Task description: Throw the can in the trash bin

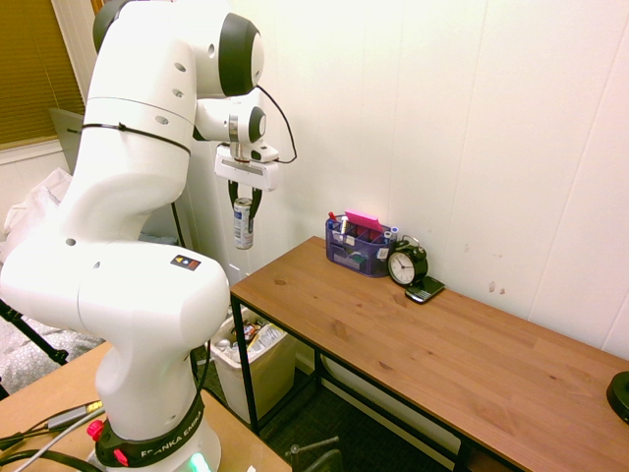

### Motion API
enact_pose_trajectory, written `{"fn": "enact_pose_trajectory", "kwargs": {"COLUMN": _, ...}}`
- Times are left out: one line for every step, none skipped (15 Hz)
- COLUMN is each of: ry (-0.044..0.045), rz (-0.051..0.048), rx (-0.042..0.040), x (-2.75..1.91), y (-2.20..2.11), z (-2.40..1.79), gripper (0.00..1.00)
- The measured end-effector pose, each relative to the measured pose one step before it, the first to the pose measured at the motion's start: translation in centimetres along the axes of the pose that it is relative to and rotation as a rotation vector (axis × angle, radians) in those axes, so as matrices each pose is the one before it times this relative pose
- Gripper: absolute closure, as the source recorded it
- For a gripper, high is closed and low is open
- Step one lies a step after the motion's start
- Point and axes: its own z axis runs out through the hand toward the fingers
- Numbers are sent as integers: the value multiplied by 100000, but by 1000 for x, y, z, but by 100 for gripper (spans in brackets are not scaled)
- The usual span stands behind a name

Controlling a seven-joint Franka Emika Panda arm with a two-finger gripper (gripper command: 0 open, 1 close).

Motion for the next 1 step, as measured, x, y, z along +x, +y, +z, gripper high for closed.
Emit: {"fn": "enact_pose_trajectory", "kwargs": {"ry": 100, "rz": 75, "rx": 156, "x": 46, "y": 6, "z": -94, "gripper": 0}}
